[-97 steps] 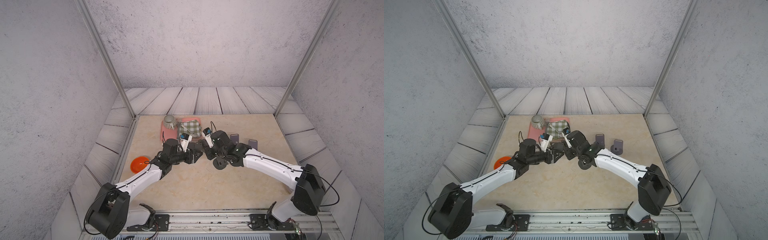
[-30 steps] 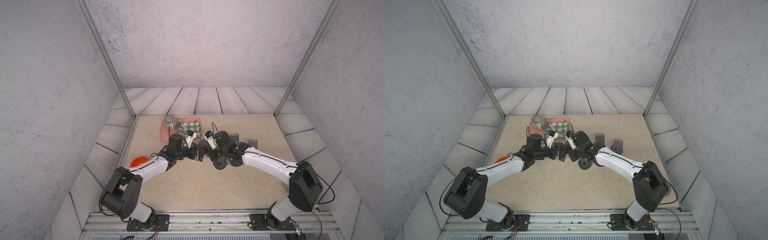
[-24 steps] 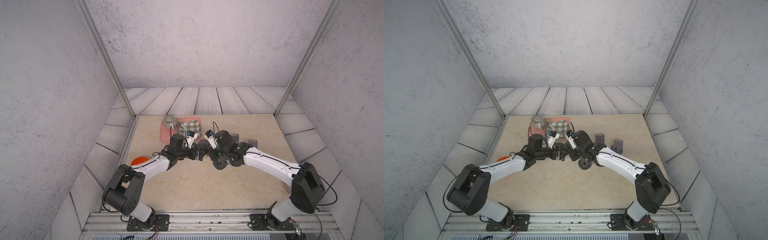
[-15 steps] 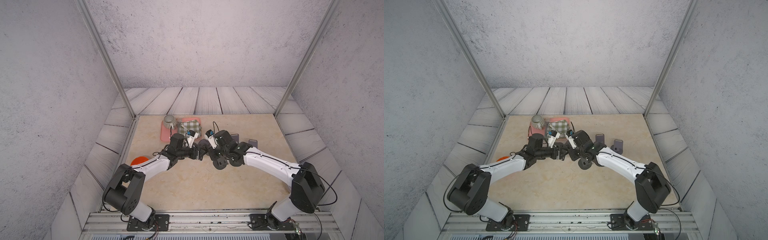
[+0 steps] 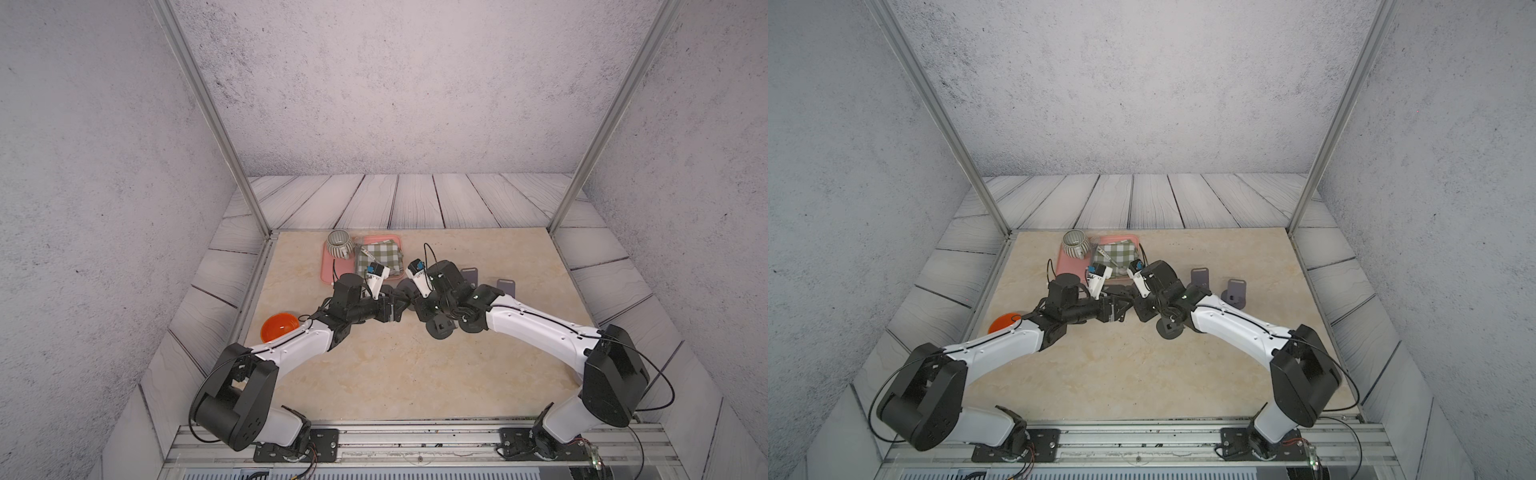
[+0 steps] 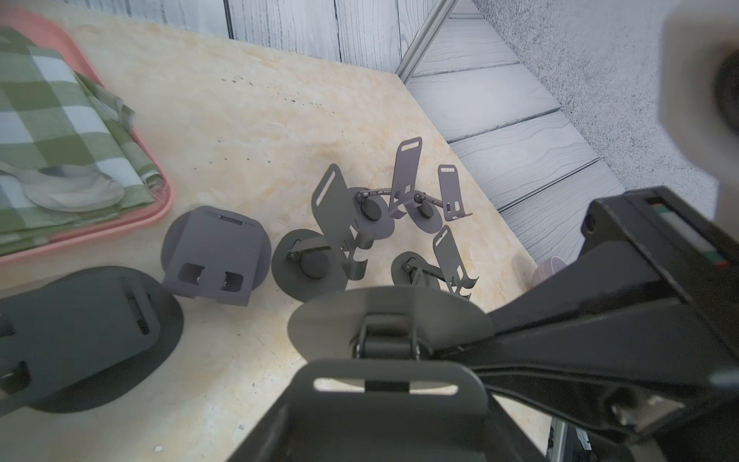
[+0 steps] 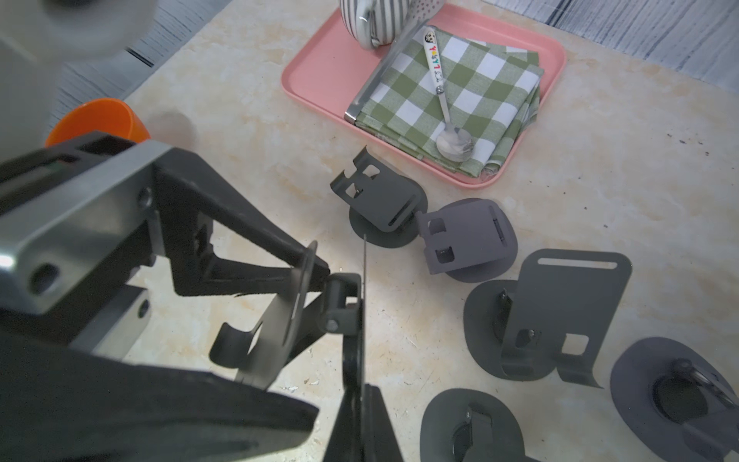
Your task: Open the phone stand
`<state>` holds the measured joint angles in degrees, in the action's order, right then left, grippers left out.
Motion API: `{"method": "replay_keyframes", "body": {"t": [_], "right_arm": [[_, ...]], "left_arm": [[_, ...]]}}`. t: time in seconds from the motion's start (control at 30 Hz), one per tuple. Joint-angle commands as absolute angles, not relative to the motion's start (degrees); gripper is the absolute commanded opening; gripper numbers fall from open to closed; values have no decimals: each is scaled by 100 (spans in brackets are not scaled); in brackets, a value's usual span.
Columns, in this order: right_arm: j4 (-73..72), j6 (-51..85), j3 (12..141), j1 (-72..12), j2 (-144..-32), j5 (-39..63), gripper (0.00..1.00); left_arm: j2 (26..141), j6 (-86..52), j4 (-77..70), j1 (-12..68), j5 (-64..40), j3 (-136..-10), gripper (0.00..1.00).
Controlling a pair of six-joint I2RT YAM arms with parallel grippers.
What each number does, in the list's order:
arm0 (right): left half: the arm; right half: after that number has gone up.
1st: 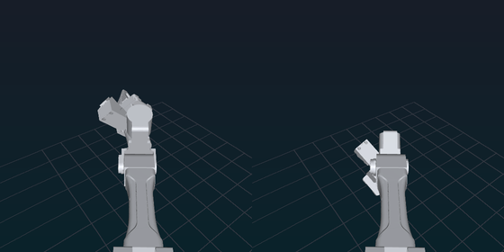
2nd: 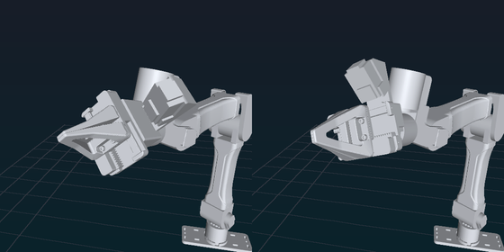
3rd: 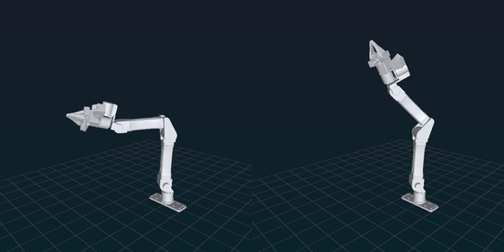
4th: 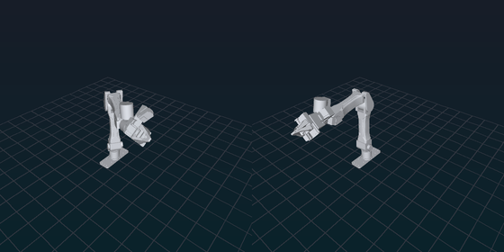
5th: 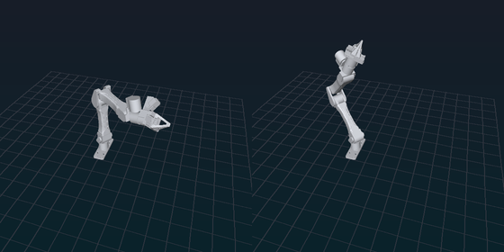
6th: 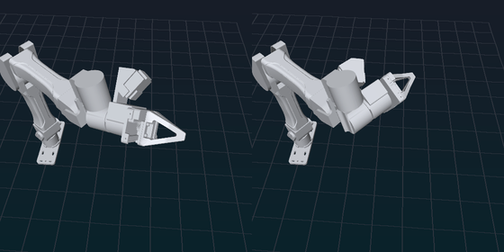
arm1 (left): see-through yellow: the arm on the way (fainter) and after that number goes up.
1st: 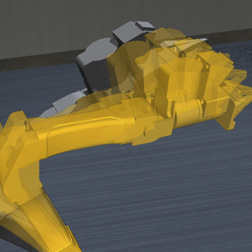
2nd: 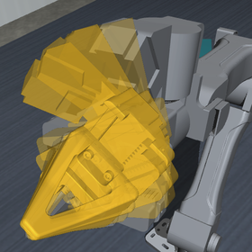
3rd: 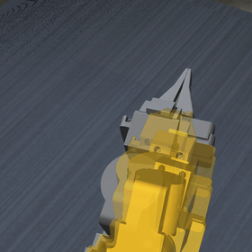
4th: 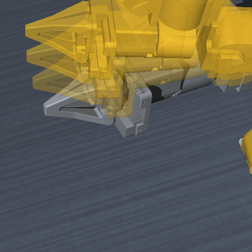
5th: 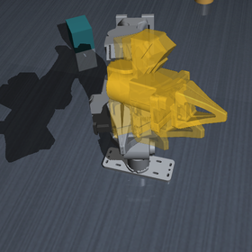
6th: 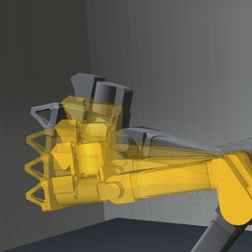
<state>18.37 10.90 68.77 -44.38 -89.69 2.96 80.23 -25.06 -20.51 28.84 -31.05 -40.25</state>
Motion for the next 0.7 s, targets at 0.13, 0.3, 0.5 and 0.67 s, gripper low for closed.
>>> {"method": "replay_keyframes", "body": {"t": [0.13, 0.3, 0.5, 0.67], "right_arm": [[2705, 1418, 7264, -3963, -9226, -237, 0], [2811, 1554, 7313, -3663, -9299, -10, 0], [2835, 1581, 7386, -3534, -9351, 101, 0], [2890, 1650, 7503, -3472, -9434, 220, 0]], "left_arm": [[7142, -2421, -2485, 2813, -2225, -3491, 47], [6469, -2399, -2623, 2813, -1581, -3032, 45], [6013, -2259, -2554, 2813, -1308, -2792, 44], [5698, -2241, -2648, 2813, -1092, -2539, 43]]}}
